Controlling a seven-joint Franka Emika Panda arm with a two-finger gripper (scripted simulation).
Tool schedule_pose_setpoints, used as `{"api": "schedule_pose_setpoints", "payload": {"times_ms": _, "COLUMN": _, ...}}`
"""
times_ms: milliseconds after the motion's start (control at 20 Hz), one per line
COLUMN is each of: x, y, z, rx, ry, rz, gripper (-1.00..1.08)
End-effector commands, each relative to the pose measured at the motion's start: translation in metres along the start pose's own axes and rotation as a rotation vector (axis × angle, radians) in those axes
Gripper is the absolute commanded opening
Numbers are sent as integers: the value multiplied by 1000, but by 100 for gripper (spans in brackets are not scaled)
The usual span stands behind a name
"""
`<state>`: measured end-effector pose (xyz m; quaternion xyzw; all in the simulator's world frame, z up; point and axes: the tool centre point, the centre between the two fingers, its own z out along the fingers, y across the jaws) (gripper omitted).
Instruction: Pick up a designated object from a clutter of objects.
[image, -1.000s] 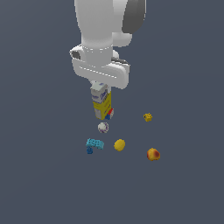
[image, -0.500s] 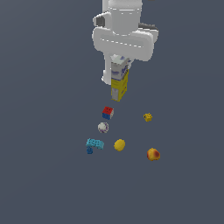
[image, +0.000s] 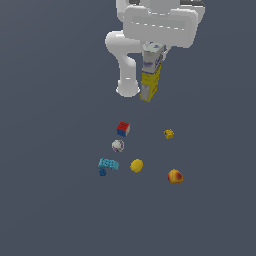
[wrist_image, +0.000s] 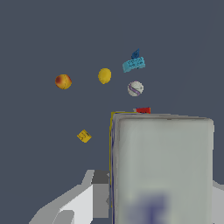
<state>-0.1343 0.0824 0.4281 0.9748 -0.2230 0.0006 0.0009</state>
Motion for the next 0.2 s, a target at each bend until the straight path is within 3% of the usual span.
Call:
{"api": "schedule_pose_setpoints", "payload": {"times_ms": 0, "x": -6, "y": -4, "z": -5, "rx": 0, "ry": -1, "rz": 1, "gripper": -100}}
{"api": "schedule_pose_setpoints", "payload": {"times_ms": 150, "x": -7, "y": -5, "z": -7, "rx": 1, "ry": -1, "rz": 1, "gripper": -100}}
